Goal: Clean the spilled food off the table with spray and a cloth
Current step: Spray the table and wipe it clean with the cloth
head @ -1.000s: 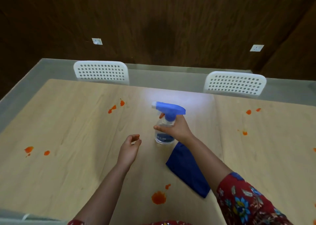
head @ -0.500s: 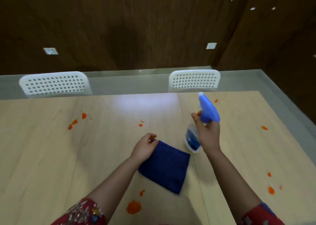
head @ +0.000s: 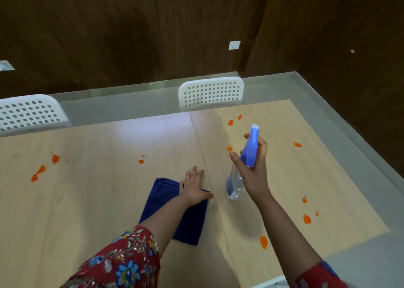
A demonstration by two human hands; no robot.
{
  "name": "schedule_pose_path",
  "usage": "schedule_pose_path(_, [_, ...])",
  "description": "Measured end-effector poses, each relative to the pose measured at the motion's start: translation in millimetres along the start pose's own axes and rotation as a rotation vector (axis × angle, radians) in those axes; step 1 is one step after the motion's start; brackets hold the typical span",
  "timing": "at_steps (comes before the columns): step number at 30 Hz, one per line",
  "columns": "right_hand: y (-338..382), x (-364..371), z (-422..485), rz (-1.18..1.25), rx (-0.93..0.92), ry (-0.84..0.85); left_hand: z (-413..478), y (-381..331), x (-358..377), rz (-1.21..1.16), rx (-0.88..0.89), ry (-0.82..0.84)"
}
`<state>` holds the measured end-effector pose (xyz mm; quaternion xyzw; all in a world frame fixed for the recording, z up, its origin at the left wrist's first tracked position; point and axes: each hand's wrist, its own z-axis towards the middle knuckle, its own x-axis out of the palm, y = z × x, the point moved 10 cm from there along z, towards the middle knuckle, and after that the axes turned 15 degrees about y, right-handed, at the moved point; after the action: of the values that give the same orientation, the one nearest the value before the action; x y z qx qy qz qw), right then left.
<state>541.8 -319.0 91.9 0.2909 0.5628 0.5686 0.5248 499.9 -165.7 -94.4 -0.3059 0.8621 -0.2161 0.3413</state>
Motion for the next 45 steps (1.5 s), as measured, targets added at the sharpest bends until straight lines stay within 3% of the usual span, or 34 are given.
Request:
schedule_pose_path(4, [3.0, -10.1, 2.8, -0.043, -0.119, -0.099, 4.4, 8.1, 17.4, 0.16, 0.031, 0.055])
schedule_pose_path(8, [1.7, -17.0, 20.6, -0.047, -0.075, -0.12, 7.9, 10.0, 21.8, 0.206, 0.023, 0.097])
schedule_pose_path(11, [-17.0, -26.2, 42.5, -0.011, 0.143, -0.054, 9.0, 11.2, 24.2, 0.23, 0.004, 0.097])
schedule_pose_path(16, [-76.2, -23.7, 67.4, -0.017, 0.592, 0.264, 9.1, 9.9, 26.0, 0.238, -0.004, 0.091])
schedule_pose_path(19, [-98.6, -32.3, 78.2, 0.027, 0.708, 0.259, 8.0, 9.2, 25.0, 0.251, -0.013, 0.09])
schedule_pose_path(27, [-104.9, -32.1, 99.9, -0.023, 0.623, 0.197, 7.7, 9.5, 25.3, 0.252, -0.01, 0.097])
schedule_pose_path(31, [-102.5, -60.6, 101.7, -0.033, 0.578, 0.066, 8.1, 9.6, 24.9, 0.257, -0.006, 0.092])
schedule_pose_path(45, [-91.7, -141.6, 75.8, -0.274, 0.565, -0.048, 6.3, 9.1, 24.0, 0.259, 0.008, 0.058])
